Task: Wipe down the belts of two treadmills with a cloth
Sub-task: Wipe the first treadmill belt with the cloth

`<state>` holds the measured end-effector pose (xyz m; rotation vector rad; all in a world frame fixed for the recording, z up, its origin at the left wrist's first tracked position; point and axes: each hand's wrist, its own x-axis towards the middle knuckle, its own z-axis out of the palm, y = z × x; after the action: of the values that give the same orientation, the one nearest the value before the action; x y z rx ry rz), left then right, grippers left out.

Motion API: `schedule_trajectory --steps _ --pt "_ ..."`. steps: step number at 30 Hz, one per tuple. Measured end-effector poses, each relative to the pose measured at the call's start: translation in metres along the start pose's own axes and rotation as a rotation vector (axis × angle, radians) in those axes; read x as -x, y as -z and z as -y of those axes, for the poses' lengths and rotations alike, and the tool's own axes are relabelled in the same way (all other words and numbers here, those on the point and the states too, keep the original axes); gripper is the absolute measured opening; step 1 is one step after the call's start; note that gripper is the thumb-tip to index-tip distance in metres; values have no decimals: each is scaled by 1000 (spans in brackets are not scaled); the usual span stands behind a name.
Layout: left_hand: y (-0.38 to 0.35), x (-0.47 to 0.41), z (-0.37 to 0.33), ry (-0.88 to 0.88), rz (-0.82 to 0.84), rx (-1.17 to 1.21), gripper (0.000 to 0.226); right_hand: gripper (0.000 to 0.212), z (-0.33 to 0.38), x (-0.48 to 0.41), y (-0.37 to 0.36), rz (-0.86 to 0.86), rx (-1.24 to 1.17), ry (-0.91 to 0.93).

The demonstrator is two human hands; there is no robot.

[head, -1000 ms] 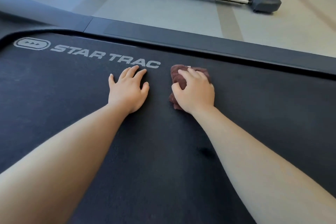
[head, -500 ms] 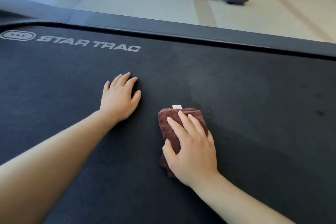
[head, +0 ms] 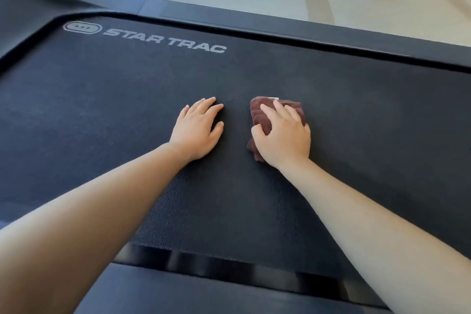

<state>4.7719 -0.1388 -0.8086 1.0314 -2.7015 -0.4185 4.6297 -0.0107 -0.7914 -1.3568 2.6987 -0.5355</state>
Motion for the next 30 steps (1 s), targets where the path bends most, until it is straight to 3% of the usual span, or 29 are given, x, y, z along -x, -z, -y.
schedule_trajectory --steps 10,18,30 --pt "1 10 -1 6 -17 -6 48 59 12 147 15 77 -5 83" --pt "-16 -5 -39 -13 -2 -39 48 52 -22 70 19 27 34 -102" --pt "-43 -115 -78 140 3 -43 50 52 -67 -93 10 -124 -9 -94"
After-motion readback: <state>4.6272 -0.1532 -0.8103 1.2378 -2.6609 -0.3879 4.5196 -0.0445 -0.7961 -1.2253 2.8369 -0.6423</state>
